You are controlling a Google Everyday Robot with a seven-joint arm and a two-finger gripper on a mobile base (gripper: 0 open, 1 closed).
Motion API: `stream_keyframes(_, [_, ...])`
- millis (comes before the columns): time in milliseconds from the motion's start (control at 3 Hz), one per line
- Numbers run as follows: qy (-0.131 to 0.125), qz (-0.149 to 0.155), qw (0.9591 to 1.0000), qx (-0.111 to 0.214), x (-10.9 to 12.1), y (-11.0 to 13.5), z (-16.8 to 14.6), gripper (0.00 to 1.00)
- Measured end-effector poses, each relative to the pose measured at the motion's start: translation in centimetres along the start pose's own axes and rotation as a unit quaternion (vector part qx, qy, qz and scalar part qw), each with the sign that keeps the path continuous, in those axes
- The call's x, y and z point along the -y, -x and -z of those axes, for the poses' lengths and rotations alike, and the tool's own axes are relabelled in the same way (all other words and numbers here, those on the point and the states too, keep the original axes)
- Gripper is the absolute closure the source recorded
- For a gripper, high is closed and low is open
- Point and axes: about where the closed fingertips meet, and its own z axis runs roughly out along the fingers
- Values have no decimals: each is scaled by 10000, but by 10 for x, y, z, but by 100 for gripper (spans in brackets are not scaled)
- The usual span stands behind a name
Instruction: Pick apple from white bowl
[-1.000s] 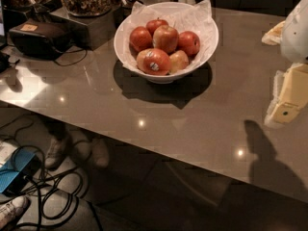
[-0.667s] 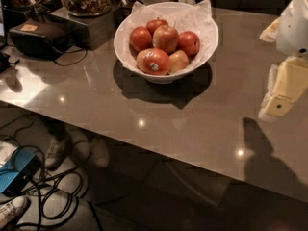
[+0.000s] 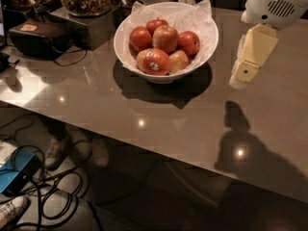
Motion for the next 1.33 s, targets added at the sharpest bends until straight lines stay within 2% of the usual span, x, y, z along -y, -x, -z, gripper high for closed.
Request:
stream_keyframes(333, [170,-259,9991,276,12,10,-6,0])
stream_keyframes(667, [256,-597,9967,481,40,37,-9,0])
stream_keyframes(1000, [161,-432,9962,733,57,75,-2,0])
stream_keyframes(1333, [79,-373,9946,962,62,82,-1,0])
